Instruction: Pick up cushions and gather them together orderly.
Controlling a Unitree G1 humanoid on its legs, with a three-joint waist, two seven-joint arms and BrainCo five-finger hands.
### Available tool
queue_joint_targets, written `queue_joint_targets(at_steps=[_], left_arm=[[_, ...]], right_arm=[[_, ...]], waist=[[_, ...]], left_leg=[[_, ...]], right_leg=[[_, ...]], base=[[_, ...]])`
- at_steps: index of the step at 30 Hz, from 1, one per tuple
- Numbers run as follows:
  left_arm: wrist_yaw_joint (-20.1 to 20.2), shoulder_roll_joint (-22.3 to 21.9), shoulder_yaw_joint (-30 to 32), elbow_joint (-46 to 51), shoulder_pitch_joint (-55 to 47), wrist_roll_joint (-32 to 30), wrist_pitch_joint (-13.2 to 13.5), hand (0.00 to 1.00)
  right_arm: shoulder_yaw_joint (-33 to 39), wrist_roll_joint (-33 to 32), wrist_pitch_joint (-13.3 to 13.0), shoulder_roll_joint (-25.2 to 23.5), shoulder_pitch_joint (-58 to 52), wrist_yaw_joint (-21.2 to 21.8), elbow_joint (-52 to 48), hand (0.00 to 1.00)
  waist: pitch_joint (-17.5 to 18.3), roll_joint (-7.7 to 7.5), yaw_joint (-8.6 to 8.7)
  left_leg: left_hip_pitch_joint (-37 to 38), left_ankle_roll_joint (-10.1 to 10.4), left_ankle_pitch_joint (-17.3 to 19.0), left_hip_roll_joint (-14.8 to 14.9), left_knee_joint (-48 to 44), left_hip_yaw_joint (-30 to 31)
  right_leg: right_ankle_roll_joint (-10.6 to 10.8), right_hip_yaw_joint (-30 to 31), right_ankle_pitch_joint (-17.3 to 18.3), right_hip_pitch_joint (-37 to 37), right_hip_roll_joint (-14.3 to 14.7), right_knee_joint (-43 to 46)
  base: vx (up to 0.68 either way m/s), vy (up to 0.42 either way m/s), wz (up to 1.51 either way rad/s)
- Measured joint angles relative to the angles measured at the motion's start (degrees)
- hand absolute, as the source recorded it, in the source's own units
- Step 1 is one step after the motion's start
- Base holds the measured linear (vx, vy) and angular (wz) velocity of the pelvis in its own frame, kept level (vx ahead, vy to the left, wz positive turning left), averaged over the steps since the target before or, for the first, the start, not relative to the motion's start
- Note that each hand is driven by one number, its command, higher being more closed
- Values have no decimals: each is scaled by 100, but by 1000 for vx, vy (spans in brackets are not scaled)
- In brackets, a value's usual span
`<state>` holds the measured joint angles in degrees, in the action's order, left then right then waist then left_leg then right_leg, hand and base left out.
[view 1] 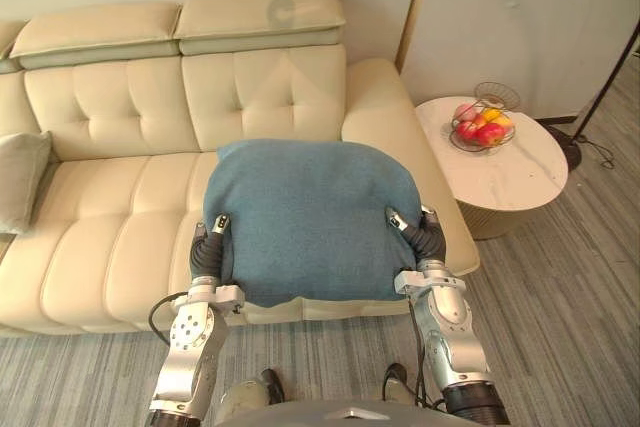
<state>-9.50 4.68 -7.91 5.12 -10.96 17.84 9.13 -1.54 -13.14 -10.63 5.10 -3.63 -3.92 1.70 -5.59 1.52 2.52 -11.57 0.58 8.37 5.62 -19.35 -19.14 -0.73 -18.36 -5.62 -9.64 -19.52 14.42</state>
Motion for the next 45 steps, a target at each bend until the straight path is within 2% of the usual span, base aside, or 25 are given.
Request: queue_joint_targets(at_steps=[1, 2, 4, 5, 6, 7, 8, 9, 12, 13, 16, 23, 24, 25, 26, 27, 28, 29, 31, 32, 36, 39, 42, 43, 45], left_arm=[[5, 10, 4, -9, 1, -1, -1, 100], [6, 80, 6, -15, 3, -1, -2, 100], [30, 140, -11, -67, 23, 0, -20, 100], [46, 150, -10, -82, 20, 0, -66, 100], [47, 168, -8, -84, 21, 0, -91, 100], [45, 222, 4, -76, 33, -1, -120, 100], [44, 234, 8, -77, 53, -5, -129, 100], [43, 188, -16, -79, 38, -17, -191, 100], [43, 176, -213, -61, 94, -59, -207, 100], [46, 138, -349, -13, 124, -41, -207, 100], [100, 53, -396, 247, 83, -31, -199, 100], [103, -78, -414, 339, 27, 95, -198, 100], [109, -103, -421, 338, -6, 113, -194, 100], [116, -125, -429, 345, -24, 113, -189, 100], [121, -176, -478, 347, -70, 113, -174, 100], [126, -218, -494, 353, -114, 112, -174, 100], [127, -231, -500, 363, -181, 112, -171, 100], [127, -214, -501, 362, -212, 111, -172, 100], [132, -111, -533, 375, -338, 110, -172, 100], [132, -86, -531, 375, -375, 111, -172, 100], [131, -53, -510, 375, -530, 121, -164, 100], [133, -44, -509, 373, -533, 121, -163, 100], [146, -48, -510, 328, -547, 120, -178, 100], [146, -39, -511, 301, -571, 118, -203, 100], [146, -17, -513, 301, -572, 109, -213, 100]], right_arm=[[0, 1, 8, -10, -26, 0, 12, 100], [-1, 0, 25, -65, -22, 7, 100, 100], [18, -1, 40, -91, -11, 18, 166, 100], [20, -6, 56, -55, -11, 19, 186, 100], [20, -9, 69, -33, -11, 19, 201, 100], [12, -43, 88, -72, 2, 22, 216, 100], [9, -64, 88, -103, 11, 25, 218, 100], [11, -103, 103, -18, -18, 25, 237, 100], [113, -126, 116, 15, -290, 22, 5, 100], [182, -277, 110, 10, -641, 22, -390, 100], [188, -454, 81, 87, -1040, 13, -1046, 100], [226, -501, 83, 113, -1178, -42, -1458, 100], [232, -500, 82, 139, -1183, -42, -1461, 100], [242, -499, 80, 145, -1183, -42, -1462, 100], [283, -498, 78, 151, -1194, -43, -1460, 100], [294, -498, 79, 180, -1206, -43, -1460, 100], [286, -493, 81, 188, -1214, -41, -1423, 100], [280, -487, 93, 158, -1232, -41, -1407, 100], [278, -441, 93, -8, -1408, -32, -1419, 100], [267, -434, 93, -37, -1419, -28, -1415, 100], [225, -418, 92, -122, -1336, 15, -1218, 100], [220, -344, 92, -120, -1234, 16, -976, 100], [211, -239, 109, -113, -1238, 15, -742, 100], [180, -231, 121, -113, -1257, 15, -619, 100], [170, -216, 121, -114, -1252, 15, -486, 100]], waist=[[-58, -22, 25], [-126, -78, 117], [-201, -134, 205], [-201, -137, 228], [-200, -142, 248], [-219, -234, 248], [-253, -273, 263], [-267, -190, 251], [-282, -183, 460], [-261, -199, 521], [-250, 47, 346], [-166, 75, 142], [-191, -36, 66], [-172, -24, 40], [-101, 32, 8], [-49, 107, -3], [24, 184, -60], [31, 118, -71], [87, -203, -57], [101, -258, -68], [131, -304, -167], [142, -333, -179], [98, -322, -151], [34, -372, -77], [-35, -451, -13]], left_leg=[[-11, -5, 2, -27, 2, 60], [-29, -22, -8, -66, 45, 229], [-168, 0, -119, -135, 234, 392], [-163, 18, -343, -205, 550, 478], [-111, 19, -554, -241, 887, 522], [83, 75, -844, -381, 1490, 504], [7, 13, -809, -377, 1194, 478], [-6, 1, -588, -259, 763, 539], [127, 258, -441, -244, 873, 969], [70, 337, -386, -263, 855, 1161], [-412, 350, -226, 328, -302, 730], [-298, 84, -472, 531, -716, 180], [-425, 166, -237, 527, -768, 178], [-423, 189, -177, 515, -601, 183], [-420, 163, -290, 444, 71, 238], [-330, 119, -763, 374, 644, 373], [-213, 321, -1073, 365, 879, 460], [-117, 357, -1078, 322, 960, 515], [60, 325, -1090, 142, 1031, 492], [93, 312, -1079, 131, 1030, 486], [411, 328, -855, 229, 1036, 318], [485, 372, -620, 234, 1007, 233], [625, 289, -379, 211, 942, 133], [830, 254, -327, 151, 936, 87], [1036, 184, -284, 27, 963, 113]], right_leg=[[-188, 369, 216, -79, 78, 229], [25, 963, 818, -126, 407, 319], [188, 1429, 1120, -87, 863, -1], [181, 1479, 1065, -127, 925, -115], [191, 1480, 933, -142, 964, -201], [411, 1356, 548, -159, 930, -382], [467, 1264, 585, -139, 878, -368], [530, 1262, 668, -108, 993, -279], [95, 1134, 1209, -74, 1056, 299], [177, 902, 1571, 90, 1069, 332], [322, 672, 1752, 69, 1235, 423], [331, 931, 1756, 415, 1261, 234], [344, 1050, 1747, 563, 1241, 64], [338, 1102, 1742, 583, 1239, 35], [338, 1183, 1742, 583, 1244, 39], [341, 1265, 1741, 588, 1291, 43], [392, 1421, 1752, 608, 1347, 39], [430, 1485, 1736, 639, 1303, 7], [556, 1629, 1623, 774, 1161, -192], [562, 1669, 1597, 783, 1148, -212], [640, 2113, 1169, 943, 1258, -526], [701, 2412, 1101, 866, 1263, -579], [773, 2609, 1084, 180, 1342, 724], [911, 2617, 969, -256, 1331, 1825], [877, 2577, 696, -543, 1226, 2664]], base=[[-27, 50, 54], [-6, 4, 50], [-3, -59, 62], [8, -57, 56], [84, -57, 30], [105, -57, 23], [139, -61, 8], [108, -62, 9], [65, -109, 58], [66, -167, 115], [100, -108, 38], [190, -106, -12], [111, -11, -29], [129, 29, -45], [180, 125, -42], [183, 165, -65], [154, 167, -55], [115, 117, -44], [142, 121, -20], [98, 88, -30], [25, 76, -54], [-62, 71, -74], [-126, 83, -62], [-103, 71, -21], [-125, 87, 1]])
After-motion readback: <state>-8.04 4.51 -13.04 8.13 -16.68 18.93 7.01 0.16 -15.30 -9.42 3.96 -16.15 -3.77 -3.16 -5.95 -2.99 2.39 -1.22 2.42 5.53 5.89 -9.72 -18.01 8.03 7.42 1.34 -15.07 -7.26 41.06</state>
